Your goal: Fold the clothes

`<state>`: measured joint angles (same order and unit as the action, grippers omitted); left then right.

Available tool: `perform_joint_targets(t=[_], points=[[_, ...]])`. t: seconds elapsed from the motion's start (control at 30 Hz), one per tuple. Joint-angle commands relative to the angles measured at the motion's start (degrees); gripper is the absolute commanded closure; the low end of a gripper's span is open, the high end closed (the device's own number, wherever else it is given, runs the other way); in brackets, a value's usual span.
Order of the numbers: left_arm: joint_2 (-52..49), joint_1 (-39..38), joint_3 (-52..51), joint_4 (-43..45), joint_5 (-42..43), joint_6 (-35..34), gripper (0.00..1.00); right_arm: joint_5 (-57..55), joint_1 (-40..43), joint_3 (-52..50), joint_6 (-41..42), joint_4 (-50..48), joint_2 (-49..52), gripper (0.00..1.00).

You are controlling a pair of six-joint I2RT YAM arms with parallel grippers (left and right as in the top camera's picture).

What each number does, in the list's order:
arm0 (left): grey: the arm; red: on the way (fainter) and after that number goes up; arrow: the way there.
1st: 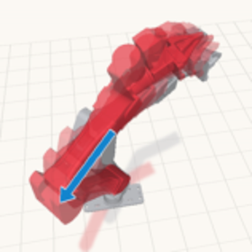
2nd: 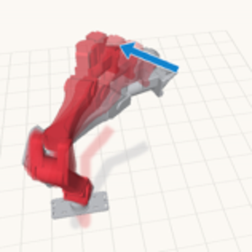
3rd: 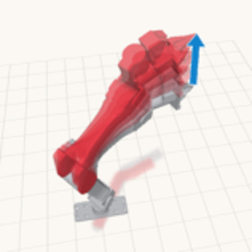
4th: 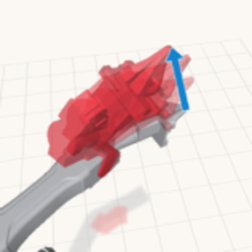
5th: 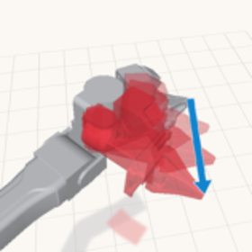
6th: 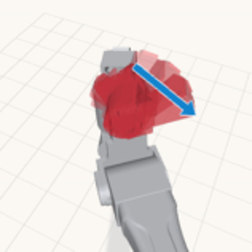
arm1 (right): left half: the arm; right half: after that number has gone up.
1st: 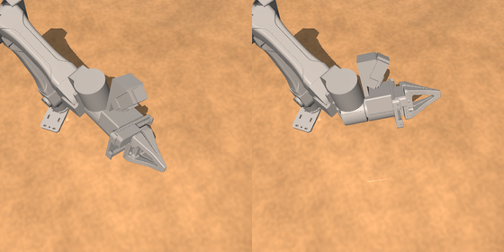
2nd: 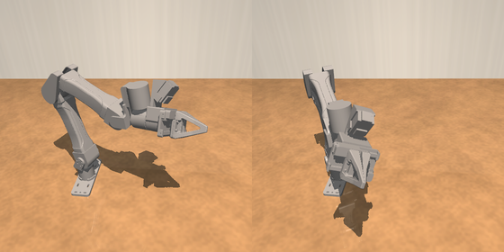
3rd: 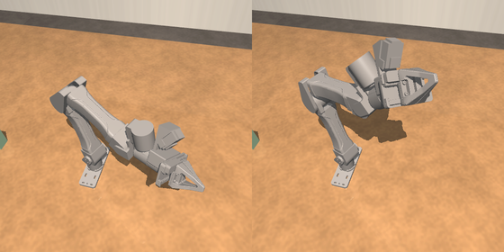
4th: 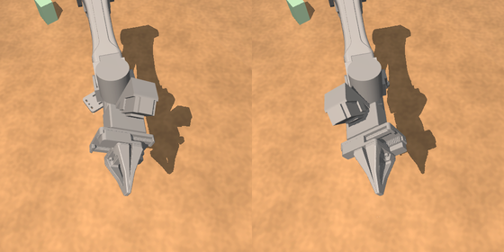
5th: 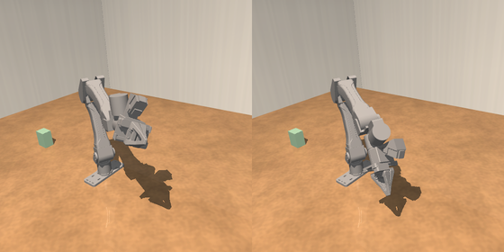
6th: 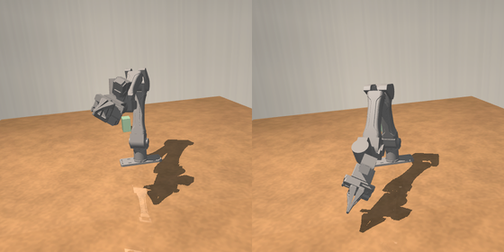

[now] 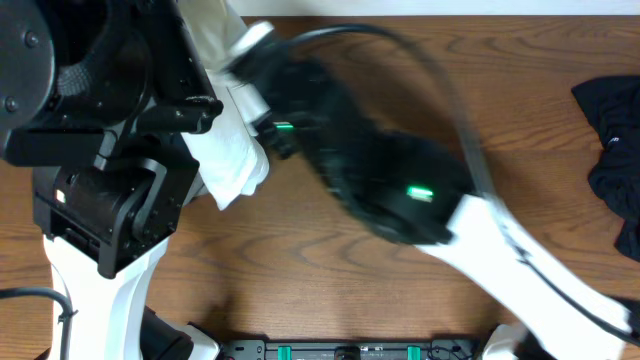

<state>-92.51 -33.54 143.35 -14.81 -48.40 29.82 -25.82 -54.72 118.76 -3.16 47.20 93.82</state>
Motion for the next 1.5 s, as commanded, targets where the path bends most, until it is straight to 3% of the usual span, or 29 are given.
perform_joint_targets(t=[0.0,0.2,0.37,0.53,0.7,1.07,1.23,1.47], points=[[0.8,-0.2,1.2,-3.7,1.0,-2.0,0.94,-11.0,4.0,0.4,0.3,1.5,-8.2,0.99],[0.8,-0.2,1.1,-27.3,15.3,-11.1,0.94,-14.6,14.9,0.4,0.4,2.1,-17.0,0.99],[0.7,-0.2,0.5,-43.9,33.3,-11.1,0.94,-14.4,23.4,0.4,0.3,4.0,-20.9,0.99],[1.9,-0.2,0.5,-57.2,39.7,-11.1,0.94,-14.4,29.0,0.4,0.4,9.3,-21.4,0.99],[6.1,-4.3,0.5,-63.0,40.3,-11.1,0.94,-14.4,31.3,0.5,0.3,10.0,-22.4,0.99],[16.8,-23.5,1.2,-67.1,37.0,-17.5,0.94,-6.3,31.3,6.4,1.1,13.1,-30.1,0.99],[17.5,-24.1,1.5,-66.5,33.3,-17.1,0.94,-4.7,31.3,8.2,2.3,15.4,-30.5,0.99],[12.8,-23.2,0.5,-63.4,20.2,-18.1,0.94,-4.9,31.3,8.2,3.1,15.6,-26.4,0.99]])
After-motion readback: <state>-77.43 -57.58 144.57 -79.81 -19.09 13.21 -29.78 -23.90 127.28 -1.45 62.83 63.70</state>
